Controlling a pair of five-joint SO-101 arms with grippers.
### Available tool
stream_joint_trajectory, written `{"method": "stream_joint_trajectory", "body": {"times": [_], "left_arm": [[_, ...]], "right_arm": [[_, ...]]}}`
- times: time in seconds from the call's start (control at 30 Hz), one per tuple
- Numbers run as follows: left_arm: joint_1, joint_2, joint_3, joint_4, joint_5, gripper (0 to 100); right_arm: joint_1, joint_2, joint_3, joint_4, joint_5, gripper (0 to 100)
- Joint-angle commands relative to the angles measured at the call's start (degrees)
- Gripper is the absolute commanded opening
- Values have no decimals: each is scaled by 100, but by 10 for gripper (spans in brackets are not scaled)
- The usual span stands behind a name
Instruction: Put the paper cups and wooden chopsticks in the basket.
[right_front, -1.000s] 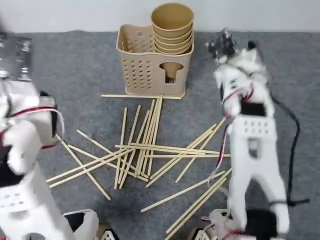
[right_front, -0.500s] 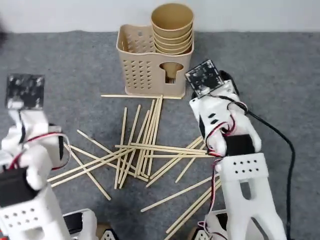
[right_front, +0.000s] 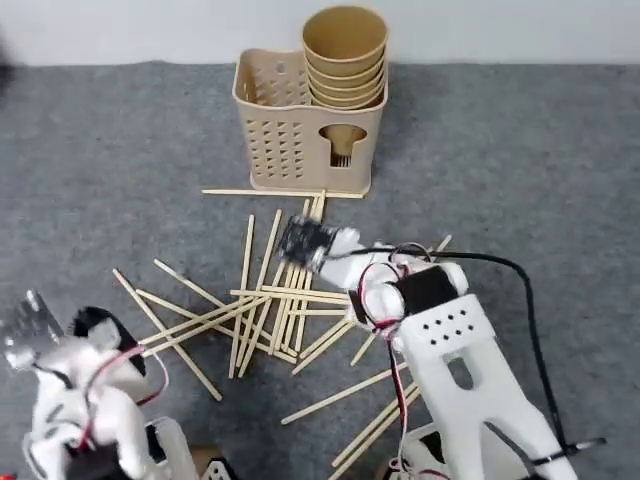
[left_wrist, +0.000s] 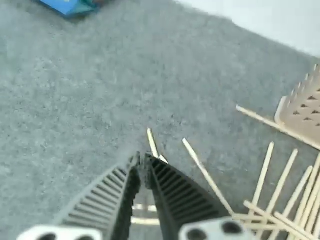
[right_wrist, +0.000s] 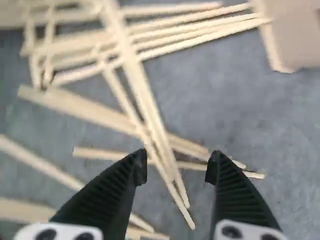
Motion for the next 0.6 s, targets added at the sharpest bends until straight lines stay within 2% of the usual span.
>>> {"method": "stream_joint_trajectory", "body": {"times": [0.0,0.1,0.3,0.57], "left_arm": [[-26,-79,92,-70,88,15],[-26,149,92,-44,97,15],[-26,149,110,-44,97,15],[-9,149,110,-44,97,15]], "right_arm": [[-57,321,-484,611,747,208],[-75,875,-932,989,1108,208],[-84,2589,-2251,1596,2558,211],[-101,4725,-4079,1640,2488,209]]}}
